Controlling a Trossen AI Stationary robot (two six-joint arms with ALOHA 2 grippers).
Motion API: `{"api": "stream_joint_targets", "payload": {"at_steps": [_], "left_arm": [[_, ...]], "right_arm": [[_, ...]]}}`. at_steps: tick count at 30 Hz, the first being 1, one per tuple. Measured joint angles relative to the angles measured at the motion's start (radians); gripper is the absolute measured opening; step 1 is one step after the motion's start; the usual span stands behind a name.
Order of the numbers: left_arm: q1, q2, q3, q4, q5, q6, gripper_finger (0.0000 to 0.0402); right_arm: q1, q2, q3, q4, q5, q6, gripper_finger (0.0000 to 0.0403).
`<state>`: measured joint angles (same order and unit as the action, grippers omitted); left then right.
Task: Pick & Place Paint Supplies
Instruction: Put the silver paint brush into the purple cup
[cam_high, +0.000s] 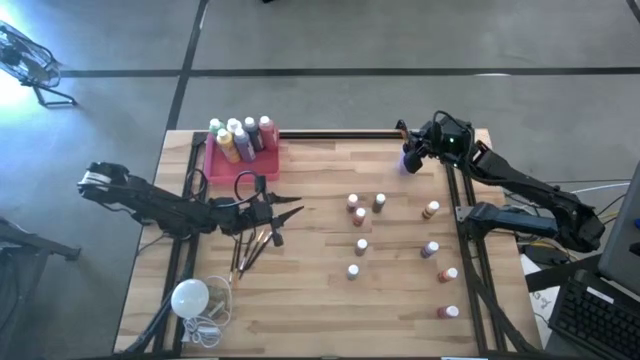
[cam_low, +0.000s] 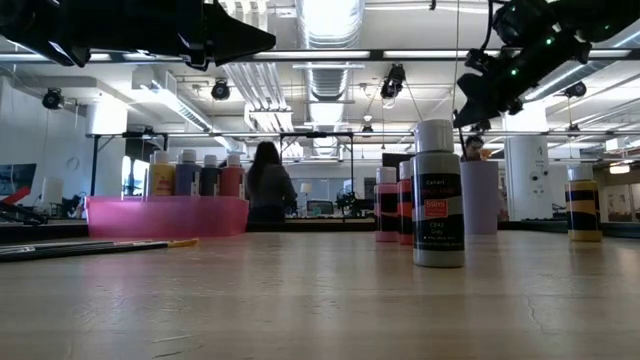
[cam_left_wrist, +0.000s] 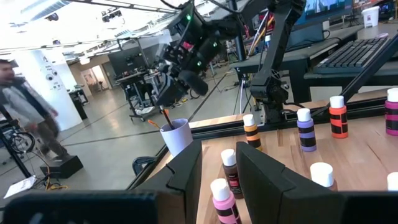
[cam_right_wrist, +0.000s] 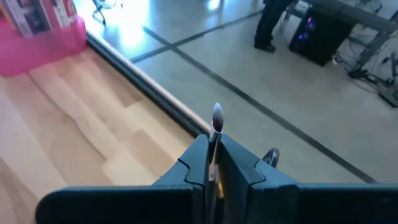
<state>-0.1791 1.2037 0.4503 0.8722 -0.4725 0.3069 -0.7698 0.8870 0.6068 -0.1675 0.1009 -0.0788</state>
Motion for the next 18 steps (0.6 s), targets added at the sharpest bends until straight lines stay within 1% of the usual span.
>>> {"api": "stream_joint_targets", "payload": {"at_steps": [5,18], "left_arm": [[0.0,0.0,0.0,0.0,0.0,0.0,0.0106],[0.0,0.0,0.0,0.0,0.0,0.0,0.0106]], "right_arm": [[-0.02,0.003,-0.052,0.051,0.0,0.002,0.0018],[-0.049,0.004,-0.141,0.094,-0.006,0.026,0.0018]]}}
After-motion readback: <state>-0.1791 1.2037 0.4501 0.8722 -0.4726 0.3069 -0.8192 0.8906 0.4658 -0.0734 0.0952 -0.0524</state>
